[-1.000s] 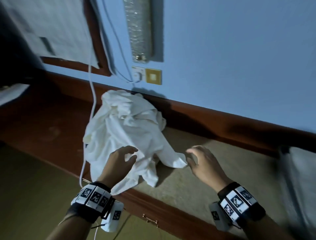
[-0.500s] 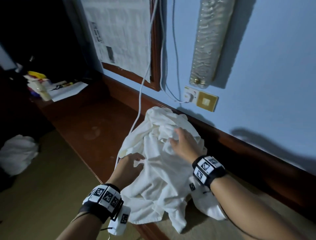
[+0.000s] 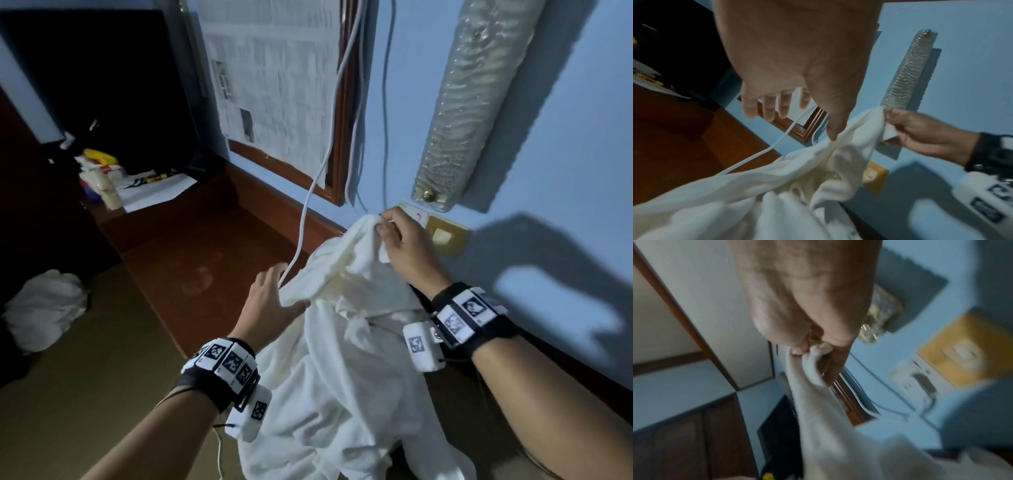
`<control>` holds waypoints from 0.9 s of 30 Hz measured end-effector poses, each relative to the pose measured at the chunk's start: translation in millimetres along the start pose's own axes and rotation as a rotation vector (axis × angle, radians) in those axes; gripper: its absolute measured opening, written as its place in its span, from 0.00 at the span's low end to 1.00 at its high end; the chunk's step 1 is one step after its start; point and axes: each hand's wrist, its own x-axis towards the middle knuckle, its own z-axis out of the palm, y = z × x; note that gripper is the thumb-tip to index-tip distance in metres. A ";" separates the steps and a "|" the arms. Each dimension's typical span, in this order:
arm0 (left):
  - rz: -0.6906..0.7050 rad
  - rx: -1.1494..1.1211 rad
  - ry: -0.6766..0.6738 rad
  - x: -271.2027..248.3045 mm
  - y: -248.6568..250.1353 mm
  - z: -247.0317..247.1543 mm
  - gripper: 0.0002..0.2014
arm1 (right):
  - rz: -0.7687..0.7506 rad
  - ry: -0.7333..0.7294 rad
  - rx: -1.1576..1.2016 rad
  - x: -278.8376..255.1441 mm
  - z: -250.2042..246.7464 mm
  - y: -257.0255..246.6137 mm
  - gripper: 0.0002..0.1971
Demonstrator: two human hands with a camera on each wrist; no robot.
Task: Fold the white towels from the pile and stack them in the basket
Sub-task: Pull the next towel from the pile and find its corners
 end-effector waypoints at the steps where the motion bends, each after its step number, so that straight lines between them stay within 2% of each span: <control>1: 0.023 -0.027 0.013 7.3 10.1 -0.8 0.49 | -0.044 0.013 0.033 -4.9 -19.7 -17.7 0.03; 3: 0.110 -0.047 -0.021 23.2 36.4 2.4 0.59 | -0.120 0.040 0.074 -18.1 -57.4 -54.0 0.03; 5: 0.242 0.011 -0.085 35.3 66.3 12.8 0.61 | -0.177 0.072 0.099 -35.5 -92.8 -91.2 0.03; 7: 0.329 0.044 -0.145 38.2 90.4 25.6 0.49 | -0.190 0.152 0.134 -55.3 -127.2 -124.5 0.07; 10: 0.339 0.042 -0.164 34.9 100.1 34.9 0.15 | -0.124 0.445 0.221 -87.6 -185.4 -157.3 0.10; 11: 0.328 0.047 -0.169 34.0 98.7 34.3 0.11 | -0.090 0.535 0.230 -100.1 -205.3 -162.7 0.09; 14: 0.321 -0.050 -0.236 26.2 120.4 13.7 0.14 | 0.041 0.648 0.133 -142.7 -249.3 -169.3 0.06; 17: 0.526 -0.220 -0.370 -0.2 181.5 -22.5 0.22 | 0.190 0.658 -0.057 -184.9 -263.8 -167.8 0.05; 19: 0.717 -0.288 -0.436 -27.9 227.8 -47.7 0.22 | 0.246 0.662 -0.132 -208.4 -261.5 -174.7 0.08; 20: 0.788 -0.328 -0.474 -43.5 250.0 -59.8 0.21 | 0.278 0.615 -0.110 -219.8 -256.4 -182.4 0.08; 23: 0.910 -0.415 -0.658 -93.6 311.9 -93.4 0.16 | 0.366 0.299 -0.105 -248.8 -232.1 -224.0 0.16; 24: 0.957 -0.419 -0.728 -107.3 328.5 -101.9 0.16 | 0.371 0.234 -0.147 -256.2 -224.8 -234.1 0.16; 25: 1.009 -0.404 -0.760 -119.1 340.3 -109.5 0.17 | 0.358 0.214 -0.230 -261.8 -220.1 -241.7 0.14; 27: 1.106 -0.311 -0.682 -129.2 353.9 -115.8 0.15 | 0.323 0.320 -0.391 -272.5 -227.0 -248.5 0.21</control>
